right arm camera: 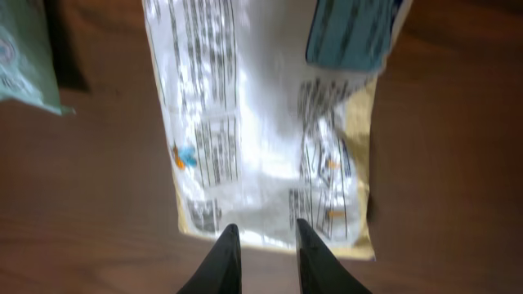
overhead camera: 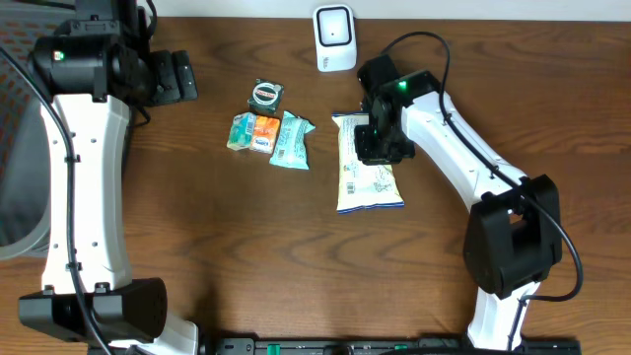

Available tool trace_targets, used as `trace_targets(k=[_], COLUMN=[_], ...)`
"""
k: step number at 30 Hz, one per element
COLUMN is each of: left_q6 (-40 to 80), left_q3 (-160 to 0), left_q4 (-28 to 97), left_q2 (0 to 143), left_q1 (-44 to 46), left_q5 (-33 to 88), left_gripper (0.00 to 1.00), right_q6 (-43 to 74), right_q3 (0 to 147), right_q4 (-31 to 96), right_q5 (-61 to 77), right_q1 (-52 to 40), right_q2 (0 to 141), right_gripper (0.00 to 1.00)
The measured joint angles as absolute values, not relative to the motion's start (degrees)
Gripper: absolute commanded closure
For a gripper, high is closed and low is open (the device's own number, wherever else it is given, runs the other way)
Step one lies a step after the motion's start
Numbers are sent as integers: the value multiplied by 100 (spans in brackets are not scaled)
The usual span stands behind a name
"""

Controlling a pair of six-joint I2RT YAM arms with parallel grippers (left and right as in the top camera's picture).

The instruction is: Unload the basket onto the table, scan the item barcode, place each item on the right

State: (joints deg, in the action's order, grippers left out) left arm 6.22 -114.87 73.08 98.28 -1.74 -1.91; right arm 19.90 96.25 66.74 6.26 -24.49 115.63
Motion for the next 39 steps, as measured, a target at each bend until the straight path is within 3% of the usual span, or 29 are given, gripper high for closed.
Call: trace_targets(k=[5,18,29,39], left_q6=[620,622,620,620], left_q3=[-11487,-11487,-11487,-11487], left_q4=[7306,7308,7308,7308], left_q2=[9828,9828,9828,9828], left_q1=[-174,-174,-174,-174], left_q5=[-191,-189,-191,-191], left_gripper=[2,2,2,2], right_q6=[1992,2383,2362,2294], right_q3=[9494,7968,9351,9389], right_q4=[6729,5378,5990,4821], right_q5=[655,582,5,-338], right_q1=[-2589,-3284,-2818,-2300], right_q2=[11563,11563,11563,11546], right_gripper=[82,82,80,74])
